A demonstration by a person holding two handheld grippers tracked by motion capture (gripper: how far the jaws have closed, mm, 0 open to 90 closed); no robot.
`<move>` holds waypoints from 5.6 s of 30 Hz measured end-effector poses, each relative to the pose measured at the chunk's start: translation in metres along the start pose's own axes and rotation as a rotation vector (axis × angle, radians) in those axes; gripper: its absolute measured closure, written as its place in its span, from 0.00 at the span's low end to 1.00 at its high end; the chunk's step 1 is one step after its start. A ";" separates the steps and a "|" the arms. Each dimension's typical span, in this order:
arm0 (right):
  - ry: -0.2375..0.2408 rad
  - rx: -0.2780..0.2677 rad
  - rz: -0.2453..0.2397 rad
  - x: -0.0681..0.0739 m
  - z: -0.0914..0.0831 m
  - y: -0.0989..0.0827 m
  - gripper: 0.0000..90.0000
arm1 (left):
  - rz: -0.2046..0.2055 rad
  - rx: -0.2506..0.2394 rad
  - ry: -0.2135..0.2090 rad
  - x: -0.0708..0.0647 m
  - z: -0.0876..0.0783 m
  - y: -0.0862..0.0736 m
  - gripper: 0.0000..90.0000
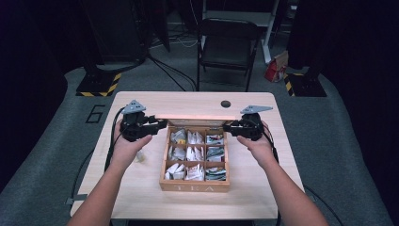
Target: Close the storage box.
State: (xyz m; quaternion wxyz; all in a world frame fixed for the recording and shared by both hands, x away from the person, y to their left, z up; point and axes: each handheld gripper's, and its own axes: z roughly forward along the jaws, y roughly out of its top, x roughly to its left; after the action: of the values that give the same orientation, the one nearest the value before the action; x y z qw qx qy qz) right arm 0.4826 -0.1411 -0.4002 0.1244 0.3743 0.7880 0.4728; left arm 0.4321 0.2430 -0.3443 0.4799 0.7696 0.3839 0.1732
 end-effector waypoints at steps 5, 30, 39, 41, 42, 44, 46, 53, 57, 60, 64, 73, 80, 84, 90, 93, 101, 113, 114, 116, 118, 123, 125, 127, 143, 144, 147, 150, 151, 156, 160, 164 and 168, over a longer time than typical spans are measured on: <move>0.001 -0.008 0.002 0.001 -0.001 -0.002 0.63 | 0.006 0.004 0.007 -0.002 -0.001 -0.001 0.65; -0.007 -0.025 -0.038 0.029 -0.027 -0.027 0.58 | 0.033 0.000 0.009 -0.014 -0.008 -0.026 0.64; -0.017 -0.055 -0.065 0.042 -0.042 -0.033 0.55 | 0.034 0.007 0.005 -0.019 -0.010 -0.036 0.64; -0.009 -0.064 -0.071 0.047 -0.046 -0.035 0.55 | 0.041 0.016 0.002 -0.019 -0.011 -0.039 0.64; -0.007 -0.067 -0.069 0.048 -0.047 -0.035 0.55 | 0.040 0.010 0.006 -0.020 -0.010 -0.040 0.64; 0.001 -0.075 -0.070 0.050 -0.048 -0.035 0.55 | 0.045 0.014 0.006 -0.021 -0.011 -0.042 0.64; 0.005 -0.077 -0.074 0.052 -0.050 -0.035 0.55 | 0.045 0.015 0.006 -0.022 -0.011 -0.044 0.64; 0.002 -0.091 -0.093 0.061 -0.056 -0.038 0.55 | 0.056 0.015 0.005 -0.024 -0.012 -0.052 0.64; 0.012 -0.092 -0.096 0.065 -0.059 -0.041 0.54 | 0.054 0.009 0.005 -0.025 -0.013 -0.057 0.64; 0.016 -0.102 -0.106 0.069 -0.064 -0.043 0.54 | 0.052 0.011 0.002 -0.026 -0.013 -0.059 0.65; 0.018 -0.108 -0.115 0.073 -0.069 -0.043 0.56 | 0.059 0.003 0.007 -0.027 -0.013 -0.062 0.65; 0.021 -0.118 -0.132 0.081 -0.077 -0.045 0.57 | 0.060 0.005 0.006 -0.029 -0.015 -0.067 0.66; 0.014 -0.121 -0.133 0.082 -0.079 -0.048 0.61 | 0.065 0.006 0.003 -0.030 -0.016 -0.069 0.67; 0.016 -0.125 -0.132 0.082 -0.079 -0.049 0.61 | 0.068 0.004 0.004 -0.031 -0.016 -0.070 0.66; 0.013 -0.123 -0.133 0.083 -0.078 -0.052 0.61 | 0.086 0.010 0.005 -0.036 -0.021 -0.072 0.63; 0.014 -0.125 -0.129 0.083 -0.078 -0.053 0.61 | 0.096 0.014 -0.001 -0.037 -0.025 -0.073 0.63; 0.011 -0.126 -0.127 0.085 -0.077 -0.058 0.62 | 0.112 0.007 -0.004 -0.044 -0.032 -0.077 0.61; 0.011 -0.121 -0.121 0.088 -0.075 -0.071 0.62 | 0.115 0.018 -0.012 -0.050 -0.034 -0.087 0.60; 0.011 -0.122 -0.121 0.088 -0.075 -0.072 0.62 | 0.115 0.017 -0.012 -0.050 -0.035 -0.088 0.60; 0.010 -0.121 -0.121 0.088 -0.075 -0.074 0.62 | 0.115 0.016 -0.013 -0.051 -0.035 -0.089 0.60; 0.010 -0.122 -0.118 0.089 -0.074 -0.077 0.62 | 0.116 0.018 -0.012 -0.052 -0.035 -0.091 0.60; 0.013 -0.120 -0.118 0.089 -0.073 -0.081 0.62 | 0.105 0.016 -0.015 -0.053 -0.034 -0.096 0.60; 0.012 -0.119 -0.120 0.090 -0.072 -0.083 0.62 | 0.107 0.024 -0.019 -0.053 -0.034 -0.097 0.60; 0.012 -0.118 -0.120 0.090 -0.072 -0.083 0.62 | 0.110 0.021 -0.015 -0.054 -0.034 -0.098 0.60; 0.019 -0.111 -0.111 0.095 -0.073 -0.095 0.61 | 0.094 0.014 -0.024 -0.056 -0.032 -0.112 0.60; 0.018 -0.113 -0.120 0.095 -0.073 -0.096 0.61 | 0.092 0.010 -0.019 -0.056 -0.032 -0.112 0.60; 0.021 -0.109 -0.116 0.098 -0.076 -0.099 0.60 | 0.093 0.015 -0.023 -0.056 -0.031 -0.115 0.60; 0.024 -0.105 -0.122 0.098 -0.076 -0.100 0.60 | 0.094 0.021 -0.025 -0.056 -0.030 -0.118 0.60; 0.023 -0.104 -0.116 0.099 -0.076 -0.101 0.60 | 0.096 0.028 -0.028 -0.056 -0.030 -0.118 0.60; 0.023 -0.094 -0.112 0.100 -0.075 -0.104 0.60 | 0.090 0.035 -0.028 -0.057 -0.029 -0.122 0.61; 0.031 -0.092 -0.114 0.100 -0.074 -0.106 0.60 | 0.094 0.036 -0.030 -0.058 -0.029 -0.124 0.62; 0.033 -0.084 -0.098 0.099 -0.072 -0.108 0.61 | 0.092 0.046 -0.032 -0.059 -0.029 -0.126 0.61; 0.033 -0.065 -0.092 0.099 -0.071 -0.111 0.61 | 0.094 0.045 -0.029 -0.061 -0.029 -0.129 0.61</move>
State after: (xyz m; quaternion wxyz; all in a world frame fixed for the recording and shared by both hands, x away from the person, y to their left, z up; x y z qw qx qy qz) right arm 0.3227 -0.1474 -0.4406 0.1450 0.3258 0.7904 0.4981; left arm 0.3198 0.2463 -0.4364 0.4594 0.7997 0.3442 0.1760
